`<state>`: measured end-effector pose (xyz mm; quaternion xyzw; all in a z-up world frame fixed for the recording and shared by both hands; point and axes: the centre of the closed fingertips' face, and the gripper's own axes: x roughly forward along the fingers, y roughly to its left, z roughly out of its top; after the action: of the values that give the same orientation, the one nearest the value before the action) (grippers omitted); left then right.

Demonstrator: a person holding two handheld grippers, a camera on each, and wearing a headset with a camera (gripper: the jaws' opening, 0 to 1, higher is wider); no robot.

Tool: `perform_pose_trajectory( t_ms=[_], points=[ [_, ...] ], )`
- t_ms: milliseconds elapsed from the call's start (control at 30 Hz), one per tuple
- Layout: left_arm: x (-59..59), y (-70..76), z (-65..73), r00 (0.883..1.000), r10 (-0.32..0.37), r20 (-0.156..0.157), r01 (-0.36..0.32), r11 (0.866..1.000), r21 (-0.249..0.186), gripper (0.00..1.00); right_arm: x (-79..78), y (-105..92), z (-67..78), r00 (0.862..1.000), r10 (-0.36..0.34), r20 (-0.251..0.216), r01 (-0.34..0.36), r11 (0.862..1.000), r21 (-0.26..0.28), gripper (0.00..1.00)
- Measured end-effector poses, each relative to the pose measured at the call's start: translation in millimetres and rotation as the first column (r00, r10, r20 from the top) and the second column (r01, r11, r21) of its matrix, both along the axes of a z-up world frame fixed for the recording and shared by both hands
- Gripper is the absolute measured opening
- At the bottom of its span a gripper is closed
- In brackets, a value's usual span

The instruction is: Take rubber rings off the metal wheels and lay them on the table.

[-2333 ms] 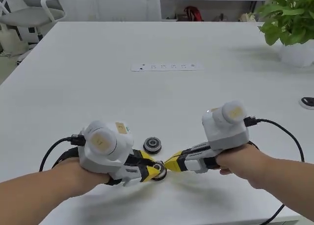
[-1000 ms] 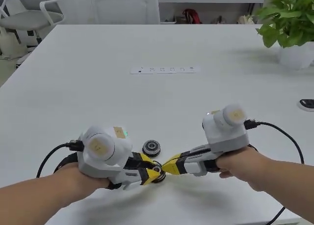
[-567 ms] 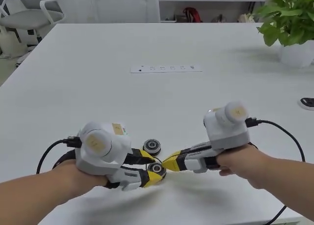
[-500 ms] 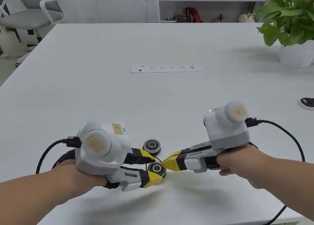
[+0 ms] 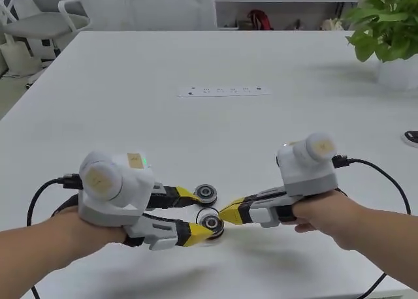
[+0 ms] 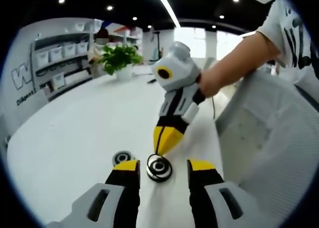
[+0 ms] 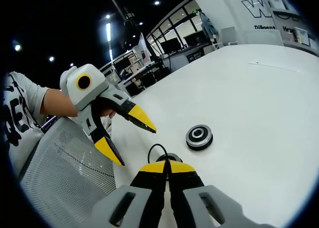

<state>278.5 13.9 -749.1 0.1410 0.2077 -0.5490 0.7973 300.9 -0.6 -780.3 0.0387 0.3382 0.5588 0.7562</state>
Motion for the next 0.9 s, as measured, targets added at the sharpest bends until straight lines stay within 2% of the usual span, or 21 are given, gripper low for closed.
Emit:
perform_pose_trajectory(
  t_ms=[333,567,900],
  points=[
    [-7.2,10.8,11.5,1.000,0.012,0.006,-0.011,0.999,-0.034,0.50,-1.2,0.8,1.9,1.000,0.003,-0.003,-0.003,1.000,0.004,0.00],
    [-9.8,26.7,12.5,0.999,0.037,-0.001,-0.037,0.999,-0.034,0.58,-1.9,0.7,2.5,1.000,0.005,-0.007,-0.004,1.000,0.009,0.00],
    [-9.4,48.8,18.6,0.995,0.096,-0.002,-0.096,0.994,-0.054,0.63,-5.0,5.7,3.1,1.000,0.022,-0.016,-0.022,1.000,0.012,0.00]
  ],
)
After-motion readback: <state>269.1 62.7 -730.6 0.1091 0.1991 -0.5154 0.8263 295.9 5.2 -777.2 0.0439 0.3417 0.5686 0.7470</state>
